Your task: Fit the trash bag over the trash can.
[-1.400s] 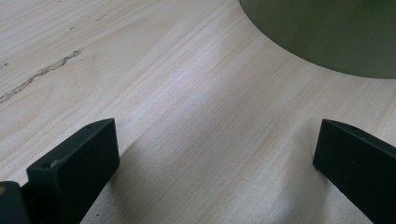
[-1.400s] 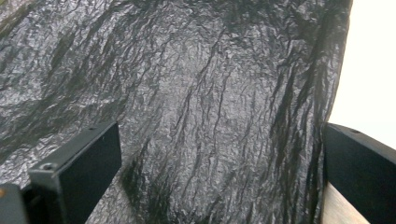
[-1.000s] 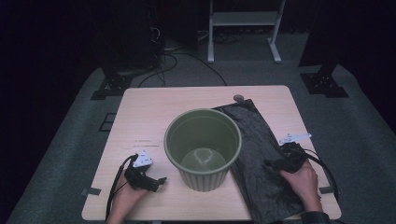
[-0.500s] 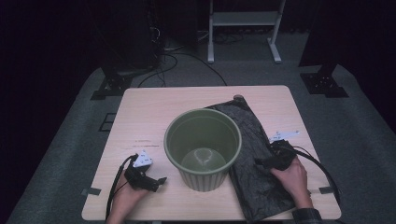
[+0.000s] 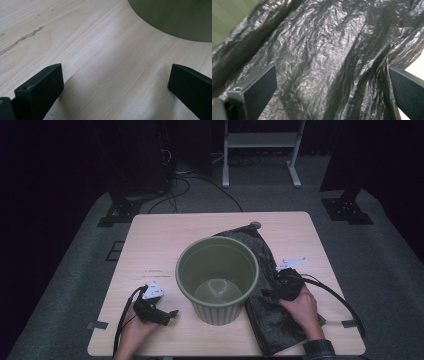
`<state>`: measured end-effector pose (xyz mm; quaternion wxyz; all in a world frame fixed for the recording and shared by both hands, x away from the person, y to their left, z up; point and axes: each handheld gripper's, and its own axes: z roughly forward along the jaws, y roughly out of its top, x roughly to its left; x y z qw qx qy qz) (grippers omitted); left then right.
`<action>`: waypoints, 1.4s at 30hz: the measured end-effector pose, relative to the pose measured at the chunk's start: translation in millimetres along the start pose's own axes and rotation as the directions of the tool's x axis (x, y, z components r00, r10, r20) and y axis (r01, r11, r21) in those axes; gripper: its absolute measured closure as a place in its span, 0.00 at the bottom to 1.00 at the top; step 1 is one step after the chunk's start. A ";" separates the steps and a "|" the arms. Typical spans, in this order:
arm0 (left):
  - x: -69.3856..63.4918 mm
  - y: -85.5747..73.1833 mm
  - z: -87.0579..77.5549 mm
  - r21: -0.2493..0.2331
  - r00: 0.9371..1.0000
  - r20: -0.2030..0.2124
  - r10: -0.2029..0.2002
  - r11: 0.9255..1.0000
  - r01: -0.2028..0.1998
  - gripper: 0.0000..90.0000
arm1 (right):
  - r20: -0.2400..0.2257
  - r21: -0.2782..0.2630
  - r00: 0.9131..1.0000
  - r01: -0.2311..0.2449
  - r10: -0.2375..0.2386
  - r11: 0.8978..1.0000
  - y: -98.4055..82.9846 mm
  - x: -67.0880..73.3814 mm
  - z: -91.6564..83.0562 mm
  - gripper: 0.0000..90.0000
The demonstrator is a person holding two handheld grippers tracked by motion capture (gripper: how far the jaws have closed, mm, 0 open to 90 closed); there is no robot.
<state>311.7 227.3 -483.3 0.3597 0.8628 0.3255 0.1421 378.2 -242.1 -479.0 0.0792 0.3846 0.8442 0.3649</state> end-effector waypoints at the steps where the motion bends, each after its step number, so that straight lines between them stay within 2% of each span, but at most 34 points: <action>1: 0.0 0.0 0.0 0.000 1.000 0.000 0.000 1.000 0.000 0.00 | -0.004 0.000 1.000 0.003 -0.003 1.000 0.9 0.8 1.0 0.00; 6: -0.1 -0.1 0.0 0.000 1.000 0.000 0.000 1.000 0.000 0.00 | -0.020 -0.011 1.000 0.001 -0.001 1.000 5.4 5.9 7.1 0.00; 16: -0.2 -0.1 -0.1 0.000 1.000 -0.001 -0.001 1.000 0.001 0.00 | -0.035 0.001 0.999 0.039 -0.039 0.999 15.0 20.4 18.7 0.00; 26: -0.2 -0.1 -0.1 0.000 1.000 -0.001 -0.001 1.000 0.001 0.00 | -0.022 0.018 0.997 0.072 -0.071 0.997 24.0 33.9 29.6 0.00; 33: -0.2 -0.1 -0.1 0.000 1.000 -0.001 -0.001 1.000 0.001 0.00 | 0.015 0.016 0.995 0.096 -0.096 0.995 23.1 38.6 32.2 0.00; 38: -0.2 -0.1 -0.1 0.000 1.000 -0.001 -0.001 1.000 0.001 0.00 | 0.067 0.009 0.989 0.134 -0.134 0.991 19.9 43.4 34.4 0.00; 42: -0.3 -0.1 -0.1 0.001 1.000 -0.001 -0.001 1.000 0.001 0.00 | 0.072 0.006 0.989 0.126 -0.126 0.992 19.7 43.7 33.7 0.02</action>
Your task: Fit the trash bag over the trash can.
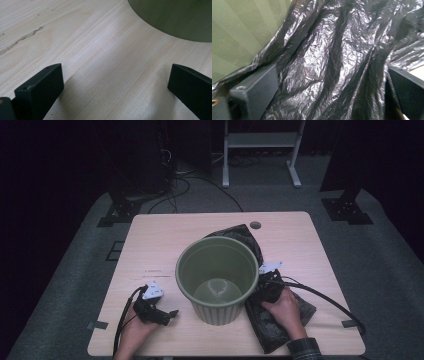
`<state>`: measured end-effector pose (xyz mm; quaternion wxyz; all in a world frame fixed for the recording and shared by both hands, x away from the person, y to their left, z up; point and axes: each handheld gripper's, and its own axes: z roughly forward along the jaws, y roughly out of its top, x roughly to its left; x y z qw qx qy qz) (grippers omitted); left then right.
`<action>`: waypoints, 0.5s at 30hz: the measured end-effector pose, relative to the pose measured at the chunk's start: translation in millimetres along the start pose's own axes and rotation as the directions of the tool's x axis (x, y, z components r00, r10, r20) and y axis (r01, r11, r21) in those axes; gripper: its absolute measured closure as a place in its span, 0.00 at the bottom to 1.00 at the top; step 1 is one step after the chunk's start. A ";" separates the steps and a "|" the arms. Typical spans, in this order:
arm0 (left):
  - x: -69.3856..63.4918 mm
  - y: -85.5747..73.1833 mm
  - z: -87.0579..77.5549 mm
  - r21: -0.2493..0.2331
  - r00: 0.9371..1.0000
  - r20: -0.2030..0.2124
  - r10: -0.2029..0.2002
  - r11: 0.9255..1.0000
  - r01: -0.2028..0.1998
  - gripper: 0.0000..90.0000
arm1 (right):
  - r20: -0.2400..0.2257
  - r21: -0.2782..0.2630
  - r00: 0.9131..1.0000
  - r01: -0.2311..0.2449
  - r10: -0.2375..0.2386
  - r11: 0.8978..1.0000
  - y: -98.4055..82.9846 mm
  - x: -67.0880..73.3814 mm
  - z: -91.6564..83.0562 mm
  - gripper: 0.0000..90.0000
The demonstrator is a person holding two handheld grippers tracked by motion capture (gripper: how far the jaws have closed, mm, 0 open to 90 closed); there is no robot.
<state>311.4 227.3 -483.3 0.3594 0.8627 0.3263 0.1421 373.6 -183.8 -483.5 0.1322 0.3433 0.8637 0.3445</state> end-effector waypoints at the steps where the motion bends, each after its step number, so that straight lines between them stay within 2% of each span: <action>1: 0.0 0.0 0.0 0.000 1.000 0.000 0.000 1.000 0.000 0.00 | 0.001 -0.003 1.000 -0.001 0.001 1.000 0.0 -0.2 -0.6 0.05; 4: 0.0 0.0 0.0 0.000 1.000 0.000 0.000 1.000 0.000 0.00 | -0.002 -0.015 1.000 -0.001 0.001 1.000 -0.6 0.1 -4.7 0.18; 9: 0.0 0.0 0.0 0.000 1.000 0.000 0.000 1.000 0.000 0.00 | -0.002 -0.046 1.000 -0.005 0.005 0.999 -3.3 -0.7 -10.7 0.54; 11: 0.0 0.0 0.0 0.000 1.000 0.000 0.000 1.000 0.000 0.00 | -0.005 -0.050 1.000 -0.009 0.009 0.999 -3.8 -1.1 -12.0 0.66; 12: 0.0 0.0 0.0 0.000 1.000 0.000 0.000 1.000 0.000 0.00 | -0.011 -0.049 1.000 -0.011 0.010 0.999 -3.8 -1.6 -12.9 0.75; 15: 0.0 0.0 0.0 0.000 1.000 0.000 0.000 1.000 0.000 0.00 | -0.032 -0.045 0.999 -0.012 0.011 0.999 -4.2 -2.0 -13.9 0.91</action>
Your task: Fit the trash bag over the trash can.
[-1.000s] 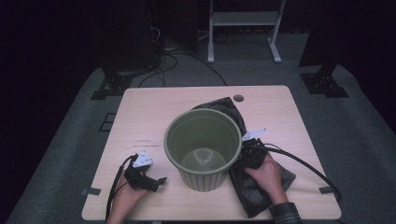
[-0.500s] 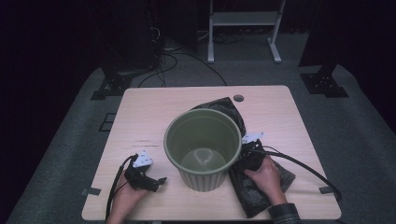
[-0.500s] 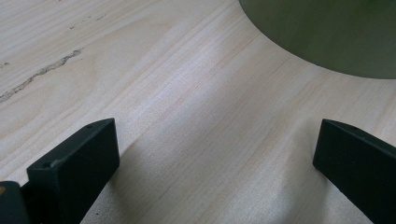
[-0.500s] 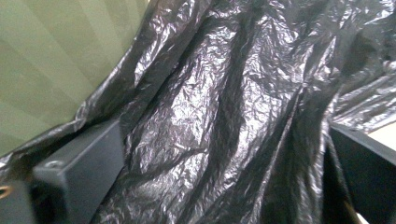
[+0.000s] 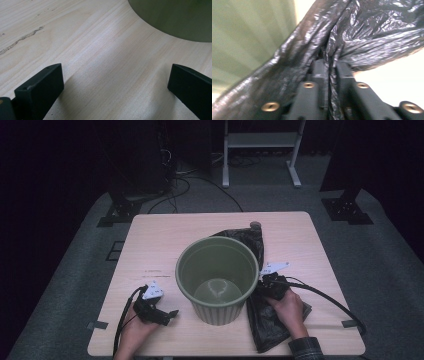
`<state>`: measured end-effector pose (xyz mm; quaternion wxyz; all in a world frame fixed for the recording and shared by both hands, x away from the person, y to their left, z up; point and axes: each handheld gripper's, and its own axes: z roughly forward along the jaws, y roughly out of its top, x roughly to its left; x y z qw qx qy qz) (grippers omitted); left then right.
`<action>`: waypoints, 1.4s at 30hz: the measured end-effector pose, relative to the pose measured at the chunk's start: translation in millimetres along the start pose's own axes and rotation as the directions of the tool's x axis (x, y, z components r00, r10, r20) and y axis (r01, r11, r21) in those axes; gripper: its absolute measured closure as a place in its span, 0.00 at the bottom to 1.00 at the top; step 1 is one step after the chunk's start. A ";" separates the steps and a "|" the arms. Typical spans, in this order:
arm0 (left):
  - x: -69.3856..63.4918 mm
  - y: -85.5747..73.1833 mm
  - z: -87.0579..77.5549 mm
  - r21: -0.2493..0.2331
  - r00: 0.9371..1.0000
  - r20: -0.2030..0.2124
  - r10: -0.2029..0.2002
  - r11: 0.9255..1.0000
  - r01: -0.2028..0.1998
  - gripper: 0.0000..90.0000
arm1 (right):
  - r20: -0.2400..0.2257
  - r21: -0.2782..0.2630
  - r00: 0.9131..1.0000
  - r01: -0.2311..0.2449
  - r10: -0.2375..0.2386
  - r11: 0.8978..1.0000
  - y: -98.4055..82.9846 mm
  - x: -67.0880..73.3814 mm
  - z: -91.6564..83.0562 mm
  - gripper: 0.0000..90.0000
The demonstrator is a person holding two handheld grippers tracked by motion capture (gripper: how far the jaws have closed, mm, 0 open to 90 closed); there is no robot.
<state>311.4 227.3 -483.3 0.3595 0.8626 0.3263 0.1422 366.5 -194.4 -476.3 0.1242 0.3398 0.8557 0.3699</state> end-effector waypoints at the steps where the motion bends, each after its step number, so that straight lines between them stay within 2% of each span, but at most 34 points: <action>1: 0.0 0.0 0.0 0.000 1.000 0.000 0.000 1.000 0.000 0.00 | -0.014 -0.003 1.000 -0.003 0.002 1.000 -0.6 0.0 0.0 0.96; 10: 0.0 0.0 0.0 0.000 1.000 0.000 0.000 1.000 0.000 0.00 | -0.092 -0.001 0.995 -0.032 0.032 0.999 -4.5 -2.2 -2.4 0.99; 19: 0.0 0.0 0.0 0.000 1.000 0.000 0.000 1.000 0.000 0.00 | -0.147 0.010 0.989 -0.026 0.027 1.000 -3.2 -1.1 -13.0 0.99; 23: 0.0 0.0 0.0 0.000 1.000 0.000 0.000 1.000 0.000 0.00 | -0.157 -0.012 0.987 -0.026 0.024 1.000 -0.4 -0.4 -25.8 0.99; 31: 0.0 0.0 0.0 0.000 1.000 0.000 0.000 1.000 0.000 0.00 | -0.206 -0.083 0.978 -0.022 0.004 0.996 4.1 2.7 -57.4 0.99; 38: 0.0 0.0 0.0 0.000 1.000 0.000 0.000 1.000 0.000 0.00 | -0.254 -0.161 0.967 -0.021 -0.021 0.987 10.6 6.2 -89.4 0.99; 42: 0.2 0.1 -0.2 0.002 1.000 0.000 0.002 1.000 -0.002 0.00 | -0.289 -0.189 0.957 -0.020 -0.037 0.982 14.8 8.4 -104.3 0.99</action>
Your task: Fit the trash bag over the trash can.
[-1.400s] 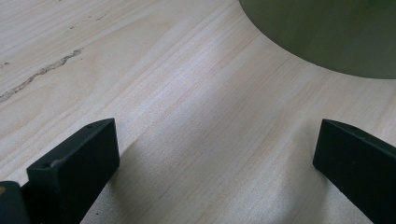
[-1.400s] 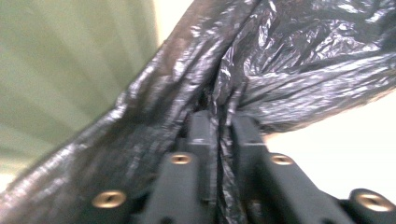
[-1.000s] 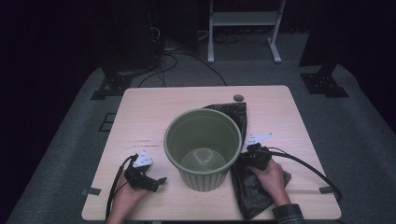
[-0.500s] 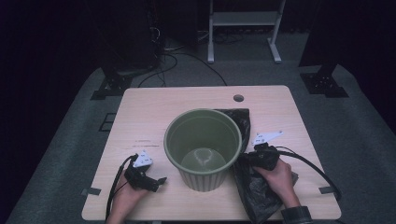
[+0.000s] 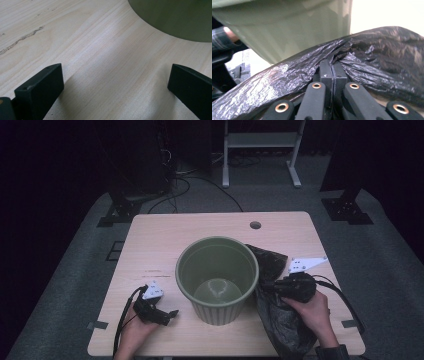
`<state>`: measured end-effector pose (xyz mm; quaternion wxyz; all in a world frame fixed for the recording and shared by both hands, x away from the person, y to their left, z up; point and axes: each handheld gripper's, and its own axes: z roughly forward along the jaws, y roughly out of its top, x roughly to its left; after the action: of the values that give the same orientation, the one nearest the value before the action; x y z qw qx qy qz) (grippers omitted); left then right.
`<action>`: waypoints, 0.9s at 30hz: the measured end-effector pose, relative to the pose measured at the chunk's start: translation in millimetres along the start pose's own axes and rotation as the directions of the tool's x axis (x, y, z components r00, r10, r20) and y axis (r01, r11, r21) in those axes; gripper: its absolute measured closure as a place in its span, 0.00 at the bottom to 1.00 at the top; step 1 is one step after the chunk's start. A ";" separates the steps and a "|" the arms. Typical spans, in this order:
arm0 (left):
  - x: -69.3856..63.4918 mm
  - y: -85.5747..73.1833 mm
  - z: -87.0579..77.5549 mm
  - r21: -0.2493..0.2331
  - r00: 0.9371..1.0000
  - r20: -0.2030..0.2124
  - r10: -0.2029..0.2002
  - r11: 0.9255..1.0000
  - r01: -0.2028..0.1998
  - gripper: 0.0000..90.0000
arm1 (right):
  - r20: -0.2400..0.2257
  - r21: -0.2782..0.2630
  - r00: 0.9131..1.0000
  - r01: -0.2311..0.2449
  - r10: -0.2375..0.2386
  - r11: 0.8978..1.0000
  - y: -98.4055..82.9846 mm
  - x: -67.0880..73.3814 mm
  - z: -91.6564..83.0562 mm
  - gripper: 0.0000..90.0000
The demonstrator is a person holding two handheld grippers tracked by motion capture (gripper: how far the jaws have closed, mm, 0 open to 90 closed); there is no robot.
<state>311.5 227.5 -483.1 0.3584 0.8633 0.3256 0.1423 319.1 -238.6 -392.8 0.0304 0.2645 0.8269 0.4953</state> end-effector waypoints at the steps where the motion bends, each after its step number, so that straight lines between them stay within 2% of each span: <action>1: -0.1 0.0 0.0 0.000 1.000 0.000 0.000 1.000 0.000 0.00 | -0.002 -0.004 1.000 0.008 -0.008 1.000 1.7 1.4 -2.7 0.99; 12: -0.2 0.0 0.0 0.000 1.000 -0.002 -0.002 1.000 0.002 0.00 | -0.061 -0.037 0.996 0.068 -0.070 0.997 24.5 21.3 -27.2 0.99; 19: -0.2 -0.1 0.3 -0.003 1.000 -0.002 -0.002 1.000 0.002 0.00 | -0.126 -0.043 0.984 0.123 -0.128 0.991 43.0 36.6 -36.6 0.99; 27: -0.1 0.0 0.1 -0.001 1.000 -0.002 -0.002 1.000 0.002 0.00 | -0.147 -0.076 0.975 0.160 -0.169 0.984 63.8 44.7 -43.5 0.99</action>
<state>311.4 227.3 -483.2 0.3587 0.8627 0.3266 0.1429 293.2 -229.1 -308.0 0.0162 0.1553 0.8297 0.5359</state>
